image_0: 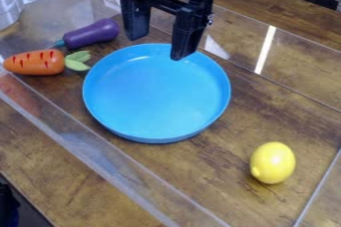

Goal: Move the carrot to the right side

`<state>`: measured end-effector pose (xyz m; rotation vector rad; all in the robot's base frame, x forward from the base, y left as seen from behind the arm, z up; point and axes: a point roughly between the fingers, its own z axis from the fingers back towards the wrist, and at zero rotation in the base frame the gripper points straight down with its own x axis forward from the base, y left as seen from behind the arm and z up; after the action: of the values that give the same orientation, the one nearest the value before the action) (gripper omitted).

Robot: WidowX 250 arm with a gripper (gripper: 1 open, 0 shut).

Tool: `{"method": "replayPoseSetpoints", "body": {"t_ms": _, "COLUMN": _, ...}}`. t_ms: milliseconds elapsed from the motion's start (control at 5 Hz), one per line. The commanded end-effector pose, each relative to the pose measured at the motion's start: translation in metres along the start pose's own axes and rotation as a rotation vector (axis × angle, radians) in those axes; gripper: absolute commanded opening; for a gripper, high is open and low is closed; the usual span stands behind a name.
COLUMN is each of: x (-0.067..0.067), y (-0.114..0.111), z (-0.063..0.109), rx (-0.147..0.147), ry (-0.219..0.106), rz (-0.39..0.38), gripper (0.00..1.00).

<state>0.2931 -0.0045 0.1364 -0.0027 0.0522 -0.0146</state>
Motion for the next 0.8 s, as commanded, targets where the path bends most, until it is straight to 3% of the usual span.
{"method": "replayPoseSetpoints", "body": {"t_ms": 0, "x": -0.004, "y": 0.004, "z": -0.002, "rx": 0.004, "ry": 0.016, "rz": -0.050, "gripper": 1.00}}
{"method": "replayPoseSetpoints", "body": {"t_ms": 200, "x": -0.012, "y": 0.013, "z": -0.009, "rx": 0.004, "ry": 0.033, "rz": -0.016, "gripper": 1.00}}
{"method": "replayPoseSetpoints", "body": {"t_ms": 600, "x": -0.011, "y": 0.072, "z": -0.001, "rx": 0.039, "ry": 0.057, "rz": -0.171, "gripper": 1.00}}
